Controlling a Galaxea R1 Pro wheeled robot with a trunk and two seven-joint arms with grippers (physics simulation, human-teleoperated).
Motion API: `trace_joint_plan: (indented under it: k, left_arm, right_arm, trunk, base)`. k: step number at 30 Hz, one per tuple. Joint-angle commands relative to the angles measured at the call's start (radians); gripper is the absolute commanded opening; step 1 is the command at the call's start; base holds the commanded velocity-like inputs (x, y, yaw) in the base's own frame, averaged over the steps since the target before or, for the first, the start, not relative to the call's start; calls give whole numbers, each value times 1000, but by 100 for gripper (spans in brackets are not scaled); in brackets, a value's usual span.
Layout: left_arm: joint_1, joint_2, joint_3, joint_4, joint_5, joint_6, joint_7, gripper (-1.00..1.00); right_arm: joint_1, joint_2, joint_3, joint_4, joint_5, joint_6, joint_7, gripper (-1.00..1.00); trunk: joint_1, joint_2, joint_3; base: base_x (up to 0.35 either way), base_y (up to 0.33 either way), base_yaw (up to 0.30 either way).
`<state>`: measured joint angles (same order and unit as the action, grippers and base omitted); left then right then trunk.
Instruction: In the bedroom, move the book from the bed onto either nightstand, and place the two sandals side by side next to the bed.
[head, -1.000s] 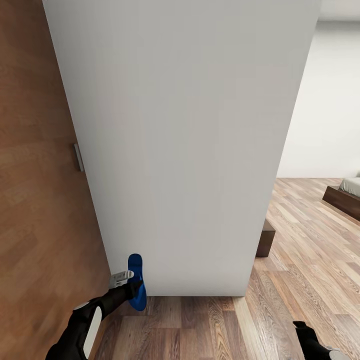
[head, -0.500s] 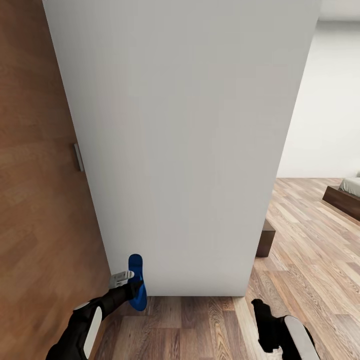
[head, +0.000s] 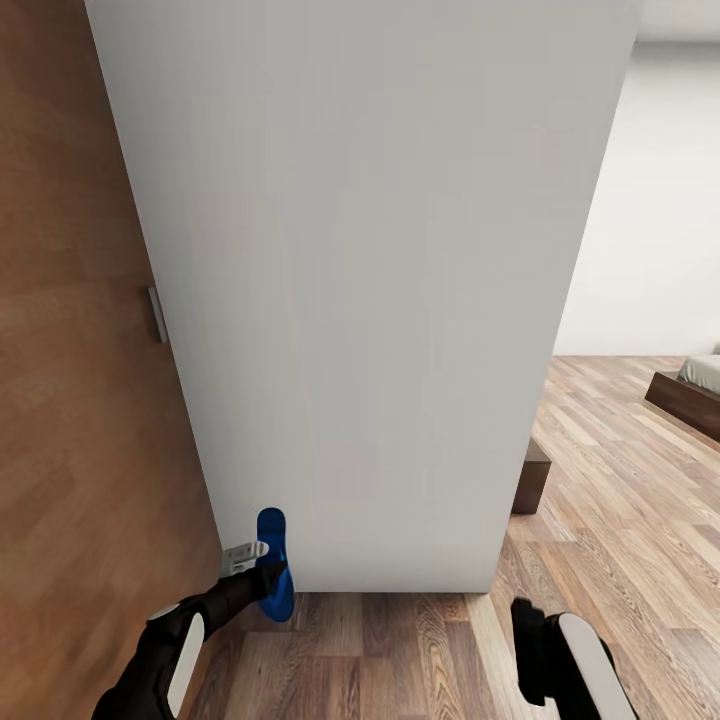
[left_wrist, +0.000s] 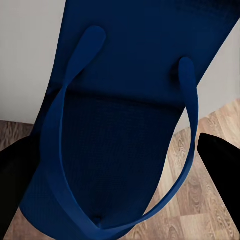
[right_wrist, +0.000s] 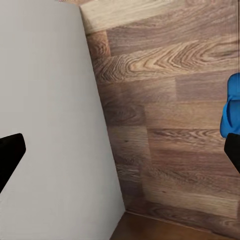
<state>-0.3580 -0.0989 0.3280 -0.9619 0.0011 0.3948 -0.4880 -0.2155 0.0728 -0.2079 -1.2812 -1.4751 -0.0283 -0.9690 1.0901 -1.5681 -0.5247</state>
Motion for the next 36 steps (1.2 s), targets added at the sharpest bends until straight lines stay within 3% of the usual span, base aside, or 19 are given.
trace_joint_plan:
  k: [1, 11, 17, 21, 23, 36]
  left_arm:
    - [-1, -2, 5, -1, 0, 8, -7, -100]
    - [-1, -14, 5, -4, 0, 9, -6, -100]
    - [-1, -15, 5, -5, -1, 9, -6, -100]
    - [-1, -15, 5, -5, -1, 9, -6, -100]
    - [-1, -15, 5, -5, -1, 9, -6, -100]
    - [-1, -15, 5, -5, -1, 9, -6, -100]
  right_arm:
    - [-1, 1, -2, 3, -5, -4, -3, 100]
    - [-1, 1, 2, 95, -5, -5, 1, 100]
    - [-1, 2, 21, 97, -5, 5, -3, 100]
    - [-1, 1, 90, 97, -5, 2, -2, 100]
    - [-1, 1, 104, 97, -5, -1, -1, 100]
    - [-1, 1, 115, 97, -5, -2, 1, 100]
  trunk:
    - [0, -1, -1]
    - [0, -1, -1]
    - [23, -43, -20]
    - [38, -71, -32]
    - [46, -85, -39]
    - [96, -176, -79]
  base:
    - [0, 0, 0]
    - [0, 0, 0]
    - [0, 0, 0]
    - [0, 0, 0]
    - [0, 0, 0]
    - [0, 0, 0]
